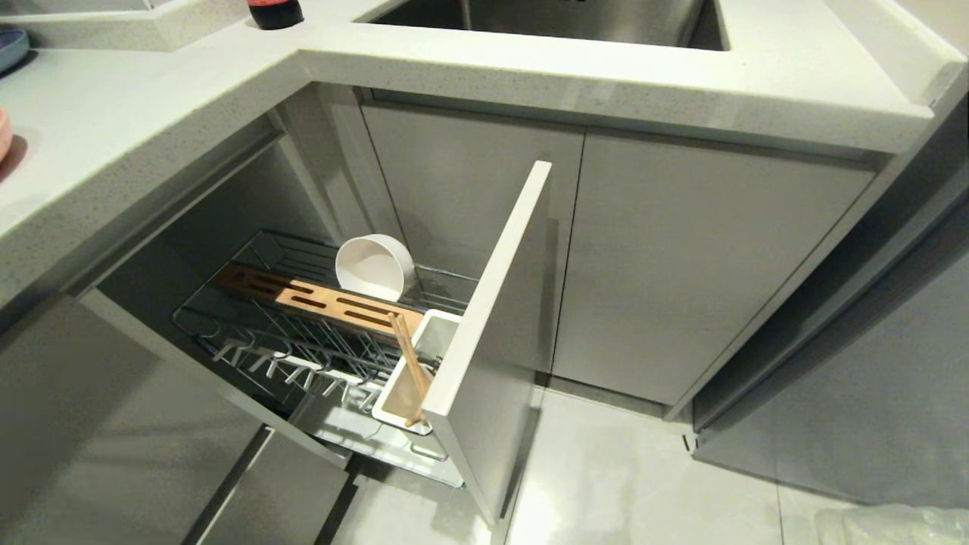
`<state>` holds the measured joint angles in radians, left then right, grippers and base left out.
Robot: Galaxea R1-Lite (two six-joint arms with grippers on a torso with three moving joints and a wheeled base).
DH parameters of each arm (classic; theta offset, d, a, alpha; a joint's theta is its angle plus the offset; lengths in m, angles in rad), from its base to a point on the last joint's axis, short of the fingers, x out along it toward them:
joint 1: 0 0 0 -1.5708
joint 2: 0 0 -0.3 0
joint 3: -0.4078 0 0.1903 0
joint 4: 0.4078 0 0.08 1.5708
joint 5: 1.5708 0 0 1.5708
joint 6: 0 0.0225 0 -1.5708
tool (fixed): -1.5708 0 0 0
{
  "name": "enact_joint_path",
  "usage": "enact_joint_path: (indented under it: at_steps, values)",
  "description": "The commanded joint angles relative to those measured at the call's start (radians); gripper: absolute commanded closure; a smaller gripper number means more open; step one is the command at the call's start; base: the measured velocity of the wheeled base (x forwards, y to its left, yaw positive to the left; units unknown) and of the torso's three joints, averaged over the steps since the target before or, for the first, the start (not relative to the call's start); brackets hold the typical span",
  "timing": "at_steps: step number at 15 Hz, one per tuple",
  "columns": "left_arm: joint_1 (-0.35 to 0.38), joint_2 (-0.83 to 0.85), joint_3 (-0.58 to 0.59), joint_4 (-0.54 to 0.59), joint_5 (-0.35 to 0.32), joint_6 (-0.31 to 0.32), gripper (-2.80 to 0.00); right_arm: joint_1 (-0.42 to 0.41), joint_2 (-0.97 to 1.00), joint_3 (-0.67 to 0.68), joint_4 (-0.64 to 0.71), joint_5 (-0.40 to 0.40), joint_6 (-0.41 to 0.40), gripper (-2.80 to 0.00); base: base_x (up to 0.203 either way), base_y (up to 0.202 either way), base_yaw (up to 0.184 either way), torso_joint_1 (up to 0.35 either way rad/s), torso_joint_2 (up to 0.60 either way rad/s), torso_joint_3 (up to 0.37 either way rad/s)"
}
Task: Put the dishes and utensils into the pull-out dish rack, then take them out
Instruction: Take the bowl out of the cupboard
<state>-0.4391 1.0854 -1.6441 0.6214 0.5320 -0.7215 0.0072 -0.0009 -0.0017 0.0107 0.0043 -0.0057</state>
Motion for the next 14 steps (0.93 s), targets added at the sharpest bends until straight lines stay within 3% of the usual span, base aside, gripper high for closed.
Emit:
enact_joint_path:
  at_steps: [1, 4, 8, 14]
  values:
    - [-0.055, 0.099, 0.007, 0.002, 0.007, -0.081, 0.00, 0.000, -0.001, 0.000, 0.000, 0.000, 0.000, 0.00, 0.000, 0.000, 0.000, 0.000, 0.00, 0.000]
    - [-0.089, 0.213, 0.030, 0.003, 0.047, -0.190, 0.00, 0.000, -0.001, 0.000, 0.000, 0.000, 0.000, 0.00, 0.000, 0.000, 0.000, 0.000, 0.00, 0.000]
    - [-0.085, 0.348, 0.099, -0.001, 0.051, -0.289, 0.00, 0.000, -0.001, 0.000, 0.000, 0.000, 0.000, 0.00, 0.000, 0.000, 0.000, 0.000, 0.00, 0.000]
    - [-0.048, 0.541, 0.103, -0.091, 0.039, -0.310, 0.00, 0.000, -0.001, 0.000, 0.000, 0.000, 0.000, 0.00, 0.000, 0.000, 0.000, 0.000, 0.00, 0.000]
